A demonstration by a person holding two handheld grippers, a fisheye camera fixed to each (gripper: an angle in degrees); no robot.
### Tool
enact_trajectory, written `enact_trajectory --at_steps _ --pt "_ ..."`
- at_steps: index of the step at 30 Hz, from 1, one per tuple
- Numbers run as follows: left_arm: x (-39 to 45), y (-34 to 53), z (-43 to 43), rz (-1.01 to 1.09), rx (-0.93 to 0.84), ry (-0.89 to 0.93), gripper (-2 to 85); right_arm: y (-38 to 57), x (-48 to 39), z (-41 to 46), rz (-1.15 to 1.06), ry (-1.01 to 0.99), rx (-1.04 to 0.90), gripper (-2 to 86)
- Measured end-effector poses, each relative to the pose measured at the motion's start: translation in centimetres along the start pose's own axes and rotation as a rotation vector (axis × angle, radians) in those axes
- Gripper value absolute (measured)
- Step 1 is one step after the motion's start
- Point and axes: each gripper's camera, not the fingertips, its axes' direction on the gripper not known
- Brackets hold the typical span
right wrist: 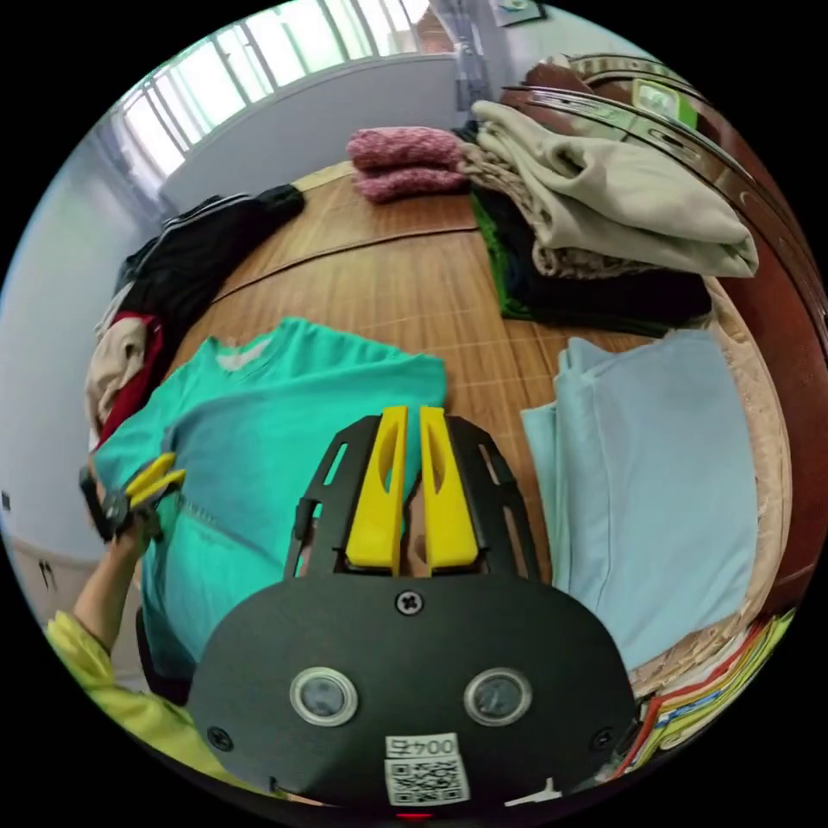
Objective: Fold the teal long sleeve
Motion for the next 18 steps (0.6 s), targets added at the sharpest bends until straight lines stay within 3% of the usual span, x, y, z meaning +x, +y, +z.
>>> enact_trajectory --at_steps 7,13,18 --pt "-0.7 0.2 -0.5 0.008 -0.002 -0.016 12.7 15.5 -6.1 0.2 -0.292 0.13 -0.052 8.4" --pt "-2.9 0.4 -3.9 -0.025 0.076 0.086 13.7 19.2 -9.6 3.8 -0.416 0.222 -0.05 7.1" --pt "-5.4 1.4 -4.8 -0.106 0.066 0.115 13.3 21.1 -9.7 3.7 -0.386 0.257 -0.017 9.5"
